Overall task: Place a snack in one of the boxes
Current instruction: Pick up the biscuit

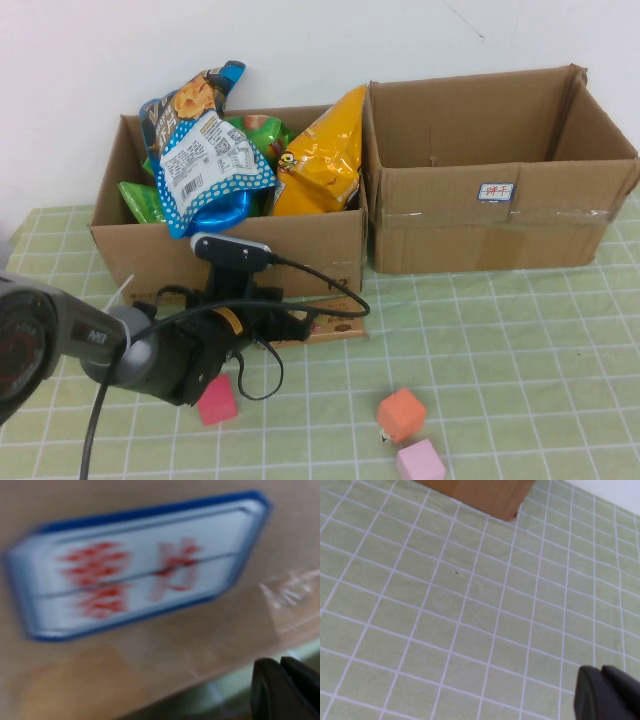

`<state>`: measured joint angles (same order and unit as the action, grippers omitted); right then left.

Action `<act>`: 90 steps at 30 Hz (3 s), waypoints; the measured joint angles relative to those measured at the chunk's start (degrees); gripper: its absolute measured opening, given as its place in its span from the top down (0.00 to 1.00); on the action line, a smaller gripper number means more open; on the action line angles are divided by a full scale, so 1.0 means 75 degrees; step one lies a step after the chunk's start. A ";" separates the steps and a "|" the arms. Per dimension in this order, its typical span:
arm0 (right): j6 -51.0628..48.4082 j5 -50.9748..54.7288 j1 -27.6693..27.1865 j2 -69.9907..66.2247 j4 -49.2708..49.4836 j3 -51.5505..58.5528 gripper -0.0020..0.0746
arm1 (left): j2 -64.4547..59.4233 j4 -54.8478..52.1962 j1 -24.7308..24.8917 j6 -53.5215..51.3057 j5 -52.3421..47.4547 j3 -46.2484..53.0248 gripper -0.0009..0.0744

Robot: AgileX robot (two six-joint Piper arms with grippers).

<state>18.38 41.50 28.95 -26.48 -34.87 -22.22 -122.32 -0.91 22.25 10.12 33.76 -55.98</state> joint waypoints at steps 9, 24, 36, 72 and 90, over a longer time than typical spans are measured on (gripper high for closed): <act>0.0000 0.0000 0.0000 0.0000 0.0000 0.0000 0.97 | 0.0003 -0.3972 0.0000 0.4134 -0.0429 -0.0074 0.99; 0.0000 0.0000 0.0000 0.0000 0.0000 0.0000 0.97 | 0.1299 -0.8242 0.0012 0.7400 -0.0922 -0.0072 0.99; 0.0000 0.0000 0.0000 0.0000 0.0000 0.0000 0.97 | 0.2811 -1.3264 0.0012 1.2311 0.0051 -0.0098 0.99; 0.0000 0.0000 0.0000 0.0000 0.0000 0.0000 0.97 | 0.2795 -0.9138 0.0313 0.7943 -0.6205 0.0877 0.99; 0.0000 0.0000 0.0000 0.0000 0.0000 0.0000 0.97 | 0.2063 0.5000 0.0450 -0.6738 -1.0731 -0.2070 0.99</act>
<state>18.38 41.50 28.95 -26.48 -34.87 -22.22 -106.85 36.59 25.63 -40.41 -46.73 -71.51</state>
